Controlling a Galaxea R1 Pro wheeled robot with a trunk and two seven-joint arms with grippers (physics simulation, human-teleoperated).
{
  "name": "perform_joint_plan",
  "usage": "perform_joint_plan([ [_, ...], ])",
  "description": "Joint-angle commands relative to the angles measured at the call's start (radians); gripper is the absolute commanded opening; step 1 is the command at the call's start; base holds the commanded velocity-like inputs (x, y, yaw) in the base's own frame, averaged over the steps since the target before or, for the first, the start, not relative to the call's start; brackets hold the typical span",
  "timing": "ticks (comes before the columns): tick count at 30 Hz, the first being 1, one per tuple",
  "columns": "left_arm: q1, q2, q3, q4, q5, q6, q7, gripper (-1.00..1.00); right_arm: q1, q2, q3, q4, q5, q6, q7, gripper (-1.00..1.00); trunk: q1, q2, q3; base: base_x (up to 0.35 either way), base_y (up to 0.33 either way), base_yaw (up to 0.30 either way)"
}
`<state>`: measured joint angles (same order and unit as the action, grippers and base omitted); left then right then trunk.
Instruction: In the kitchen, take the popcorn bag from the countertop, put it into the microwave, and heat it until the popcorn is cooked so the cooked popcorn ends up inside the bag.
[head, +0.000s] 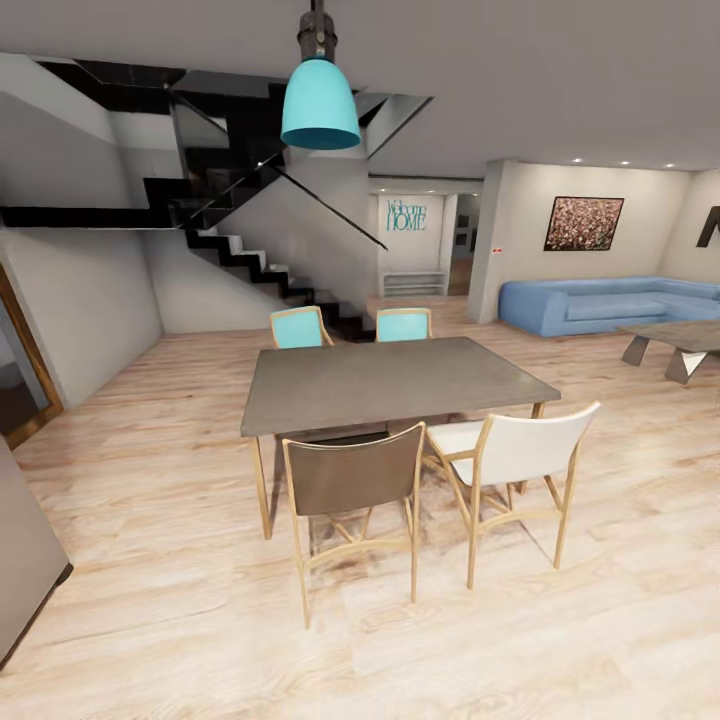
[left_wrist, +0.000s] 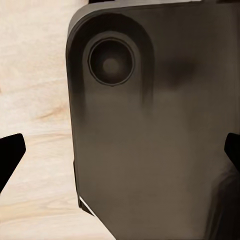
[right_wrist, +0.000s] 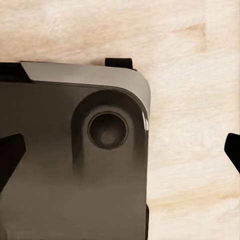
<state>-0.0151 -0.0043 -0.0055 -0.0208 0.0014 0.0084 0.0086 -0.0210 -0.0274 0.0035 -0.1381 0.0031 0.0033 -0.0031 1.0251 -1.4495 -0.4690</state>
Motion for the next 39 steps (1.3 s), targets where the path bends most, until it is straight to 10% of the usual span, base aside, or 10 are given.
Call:
perform_joint_plan([
  [1,-0.001,0.0,-0.001,-0.001,0.0,0.001,0.001,1.0,0.0,0.0,0.0,-0.001,0.0,0.0,0.0,1.0,0.0,-0.001,-0.001,-0.002,0.0,0.0],
  [23,-0.042,-0.005,-0.007,-0.041,-0.009,0.0,0.001,1.0,0.006,-0.007,-0.01,-0.115,-0.008,-0.001,0.0,1.0,0.0,-0.001,-0.001,-0.083,0.0,-0.146],
  [39,-0.043,-0.005,0.004,-0.041,0.003,-0.036,0.002,1.0,0.005,-0.007,-0.008,-0.109,-0.006,-0.038,-0.004,1.0,0.0,-0.001,-0.001,-0.11,0.0,0.245],
])
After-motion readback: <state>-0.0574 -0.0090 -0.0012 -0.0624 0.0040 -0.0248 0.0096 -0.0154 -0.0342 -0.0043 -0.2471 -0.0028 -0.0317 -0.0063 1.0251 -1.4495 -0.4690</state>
